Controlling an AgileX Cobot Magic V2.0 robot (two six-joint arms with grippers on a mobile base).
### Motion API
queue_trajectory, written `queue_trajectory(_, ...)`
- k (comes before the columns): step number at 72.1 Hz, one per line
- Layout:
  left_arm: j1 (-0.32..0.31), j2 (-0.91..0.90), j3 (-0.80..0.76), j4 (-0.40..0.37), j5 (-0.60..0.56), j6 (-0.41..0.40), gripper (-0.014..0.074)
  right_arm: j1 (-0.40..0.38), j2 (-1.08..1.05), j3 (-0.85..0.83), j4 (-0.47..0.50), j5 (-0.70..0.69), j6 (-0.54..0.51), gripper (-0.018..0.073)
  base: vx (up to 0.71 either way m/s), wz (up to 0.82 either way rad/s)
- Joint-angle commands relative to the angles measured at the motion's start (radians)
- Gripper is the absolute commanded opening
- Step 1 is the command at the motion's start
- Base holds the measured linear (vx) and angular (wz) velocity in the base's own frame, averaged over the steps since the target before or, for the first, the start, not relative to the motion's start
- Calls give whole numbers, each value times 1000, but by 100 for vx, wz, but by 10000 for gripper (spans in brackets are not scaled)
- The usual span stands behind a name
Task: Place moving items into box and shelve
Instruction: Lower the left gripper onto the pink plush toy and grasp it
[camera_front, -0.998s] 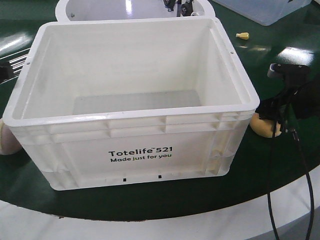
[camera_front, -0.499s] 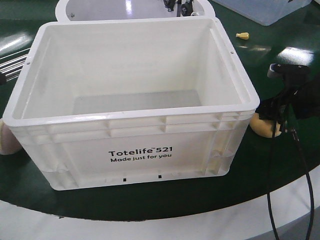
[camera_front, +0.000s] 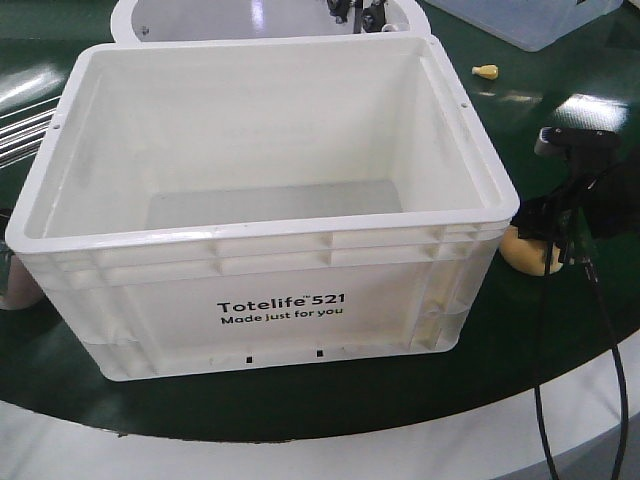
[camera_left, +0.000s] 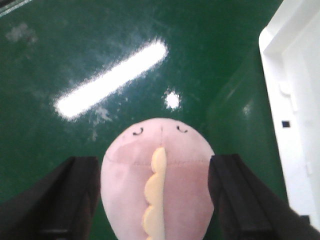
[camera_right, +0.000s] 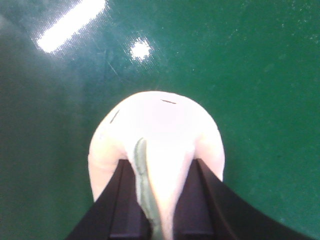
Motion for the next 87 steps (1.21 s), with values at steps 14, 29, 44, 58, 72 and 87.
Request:
queue_trajectory(14, 1, -9, -21, -12, -78, -6, 573, 2, -25, -17, -5, 2, -12, -15, 0, 0)
queue_trajectory(29, 1, 22, -21, -12, -87, -6, 573, 2, -25, -17, -5, 2, -12, -15, 0, 0)
queue_trajectory(44, 1, 62, -21, -14, -94, -6, 573, 2, -25, -17, -5, -1, -12, -15, 0, 0)
queue_trajectory(58, 1, 110, -21, -35, -91, -5, 571, 2, -25, -17, -5, -1, -12, -15, 0, 0)
queue_trajectory(72, 1, 140, -21, -69, -74, -5, 391, 2, -25, -17, -5, -1, -12, -15, 0, 0)
queue_trajectory(87, 1, 143, -21, -66, -73, -3, -30, 2, -25, -17, -5, 0, -12, -15, 0, 0)
